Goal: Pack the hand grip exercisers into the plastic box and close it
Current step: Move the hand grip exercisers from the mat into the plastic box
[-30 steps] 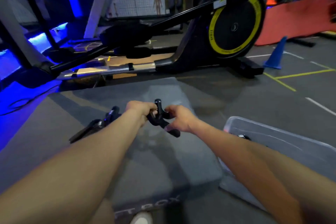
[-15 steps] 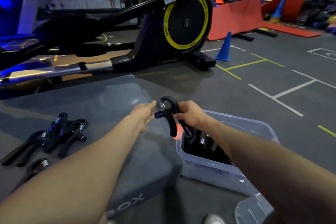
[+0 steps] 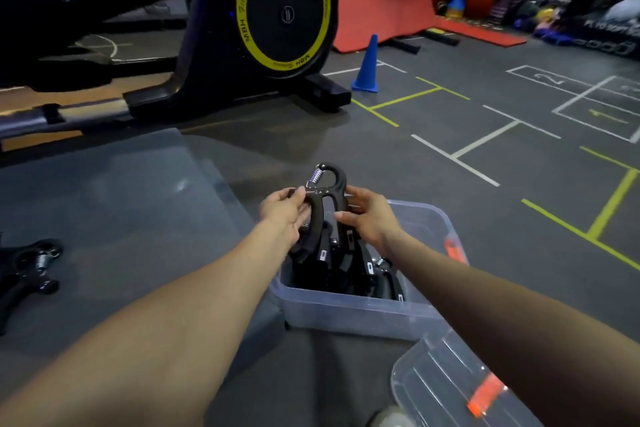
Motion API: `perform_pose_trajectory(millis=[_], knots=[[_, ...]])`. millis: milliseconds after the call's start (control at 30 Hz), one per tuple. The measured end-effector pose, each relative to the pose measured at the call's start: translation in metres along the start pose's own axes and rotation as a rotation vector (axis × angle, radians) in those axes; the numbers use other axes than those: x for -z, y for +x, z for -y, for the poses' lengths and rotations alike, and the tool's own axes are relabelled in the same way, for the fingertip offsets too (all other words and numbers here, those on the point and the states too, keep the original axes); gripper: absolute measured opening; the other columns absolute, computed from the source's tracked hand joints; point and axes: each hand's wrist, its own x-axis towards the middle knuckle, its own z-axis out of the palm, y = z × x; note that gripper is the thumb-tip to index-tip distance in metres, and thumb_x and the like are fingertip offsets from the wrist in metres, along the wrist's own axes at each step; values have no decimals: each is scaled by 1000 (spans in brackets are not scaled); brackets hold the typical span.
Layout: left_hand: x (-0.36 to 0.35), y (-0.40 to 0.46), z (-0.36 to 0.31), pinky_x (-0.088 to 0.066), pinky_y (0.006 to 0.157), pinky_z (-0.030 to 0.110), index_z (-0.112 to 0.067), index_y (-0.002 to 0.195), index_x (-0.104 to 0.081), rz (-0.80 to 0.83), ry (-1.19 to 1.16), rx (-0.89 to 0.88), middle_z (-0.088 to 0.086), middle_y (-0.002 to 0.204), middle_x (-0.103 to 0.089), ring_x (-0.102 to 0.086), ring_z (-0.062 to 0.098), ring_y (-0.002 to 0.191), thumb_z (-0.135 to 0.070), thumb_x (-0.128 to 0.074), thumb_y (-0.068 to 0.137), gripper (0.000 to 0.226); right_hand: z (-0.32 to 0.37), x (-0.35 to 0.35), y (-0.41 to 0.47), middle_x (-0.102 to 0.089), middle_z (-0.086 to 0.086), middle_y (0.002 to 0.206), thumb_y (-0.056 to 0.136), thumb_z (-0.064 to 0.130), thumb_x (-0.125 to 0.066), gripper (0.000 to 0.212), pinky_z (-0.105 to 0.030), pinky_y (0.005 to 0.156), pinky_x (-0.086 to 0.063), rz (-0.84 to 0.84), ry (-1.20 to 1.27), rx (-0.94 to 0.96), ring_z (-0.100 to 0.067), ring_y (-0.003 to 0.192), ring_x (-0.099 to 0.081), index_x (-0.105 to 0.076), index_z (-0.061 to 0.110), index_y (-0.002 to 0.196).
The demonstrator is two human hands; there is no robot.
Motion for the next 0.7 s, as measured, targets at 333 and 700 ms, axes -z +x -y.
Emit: perform_pose_trajectory(millis=[333,700], knots=[[-68,24,58,-44,94,30,-2,117,-51,157,130,61,14,103,-64,-62,22,95,-4,-52,93,24,-54,67,9,-68,-4,100,78,-5,-66,48,-40,87,-55,-266,-145,-52,-24,90,-66,-60,15,121],[-65,88,127,-31,112,33,-18,143,-34,467,1531,-280,2,149,-36,-39,23,135,-25,-74,77,78,-156,104,56,-66,-6,95,72,-12,-66,47,-49,68,-57,-341,-19,-456,-28,83,-64,-63,10,113]])
